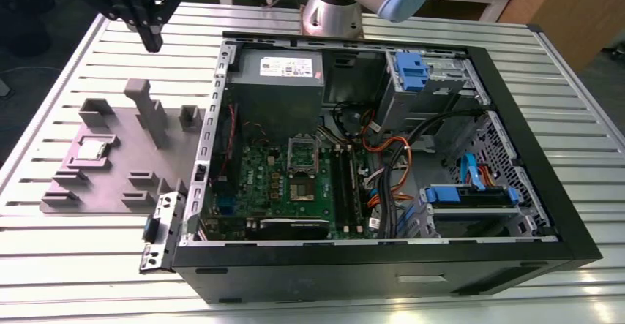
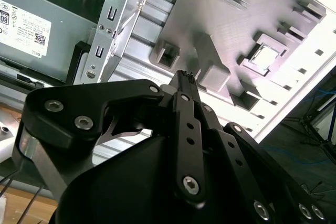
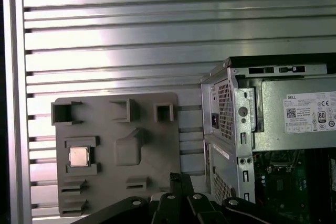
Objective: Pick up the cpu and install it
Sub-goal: 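Reach for the cpu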
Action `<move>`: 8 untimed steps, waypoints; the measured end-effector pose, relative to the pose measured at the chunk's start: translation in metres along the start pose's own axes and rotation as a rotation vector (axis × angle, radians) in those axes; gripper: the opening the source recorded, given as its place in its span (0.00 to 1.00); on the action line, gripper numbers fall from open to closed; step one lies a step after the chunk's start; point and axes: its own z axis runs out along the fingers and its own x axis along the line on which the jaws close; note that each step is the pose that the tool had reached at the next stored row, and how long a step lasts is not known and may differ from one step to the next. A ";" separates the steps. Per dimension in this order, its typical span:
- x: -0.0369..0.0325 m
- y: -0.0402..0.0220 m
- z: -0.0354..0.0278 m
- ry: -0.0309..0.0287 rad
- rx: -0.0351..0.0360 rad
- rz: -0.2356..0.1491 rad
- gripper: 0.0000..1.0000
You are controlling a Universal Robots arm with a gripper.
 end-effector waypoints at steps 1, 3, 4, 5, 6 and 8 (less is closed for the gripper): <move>0.0004 0.0000 0.0000 0.0000 0.0000 0.000 0.11; 0.0011 -0.0001 -0.0001 0.0001 0.0000 0.000 0.11; 0.0013 -0.0001 -0.0001 0.0000 0.0000 0.000 0.11; 0.0015 -0.0001 -0.0001 0.0001 0.0000 0.000 0.11; 0.0018 -0.0001 0.0000 -0.0001 0.0000 0.000 0.11; 0.0022 -0.0002 0.0000 0.0000 0.0000 0.000 0.11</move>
